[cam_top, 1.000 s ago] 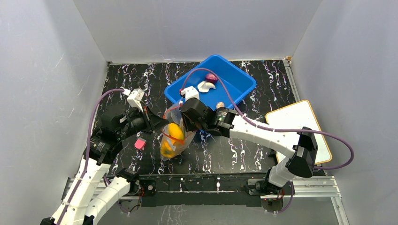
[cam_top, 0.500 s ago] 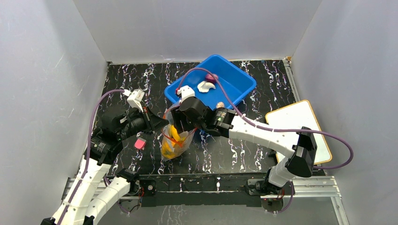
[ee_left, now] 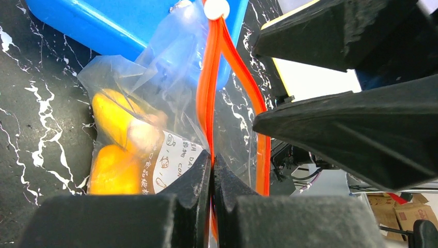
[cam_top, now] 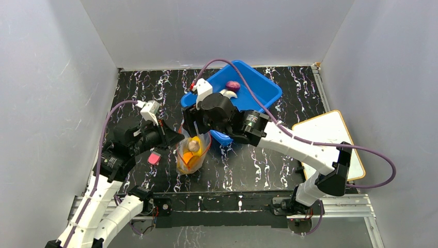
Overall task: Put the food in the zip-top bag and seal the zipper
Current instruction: Pick up the fake vegetable from the bin.
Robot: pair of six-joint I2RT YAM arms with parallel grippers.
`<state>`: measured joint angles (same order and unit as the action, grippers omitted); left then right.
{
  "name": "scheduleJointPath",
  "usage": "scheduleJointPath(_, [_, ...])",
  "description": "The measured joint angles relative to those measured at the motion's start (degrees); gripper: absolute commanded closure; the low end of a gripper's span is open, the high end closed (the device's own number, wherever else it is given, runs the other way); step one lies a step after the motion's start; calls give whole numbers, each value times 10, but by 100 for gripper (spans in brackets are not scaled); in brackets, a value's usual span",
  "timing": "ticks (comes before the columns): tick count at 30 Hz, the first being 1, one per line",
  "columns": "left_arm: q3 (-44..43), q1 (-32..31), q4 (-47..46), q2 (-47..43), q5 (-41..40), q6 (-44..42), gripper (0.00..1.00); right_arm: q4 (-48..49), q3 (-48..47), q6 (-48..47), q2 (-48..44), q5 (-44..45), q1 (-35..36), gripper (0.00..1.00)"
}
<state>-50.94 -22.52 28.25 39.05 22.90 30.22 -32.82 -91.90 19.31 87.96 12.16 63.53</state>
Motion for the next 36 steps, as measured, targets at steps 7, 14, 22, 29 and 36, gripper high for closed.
scheduleJointPath(7, [4, 0, 0, -3, 0, 0, 100, -1, -9, 7, 0, -5, 0, 41])
scheduleJointPath(14, [6, 0, 0, -3, 0, -2, 100, -3, -5, -10, 0, 5, -9, 39])
scheduleJointPath(22, [8, 0, 1, -7, 0, -10, 100, 0, 1, -28, 2, -20, -103, 42])
scheduleJointPath(29, [8, 0, 7, -10, 0, -15, 100, 45, 45, -28, 9, -50, -196, 54])
scheduleJointPath(36, [8, 0, 7, -18, 1, -10, 100, 114, 67, -24, 69, -22, -258, 54])
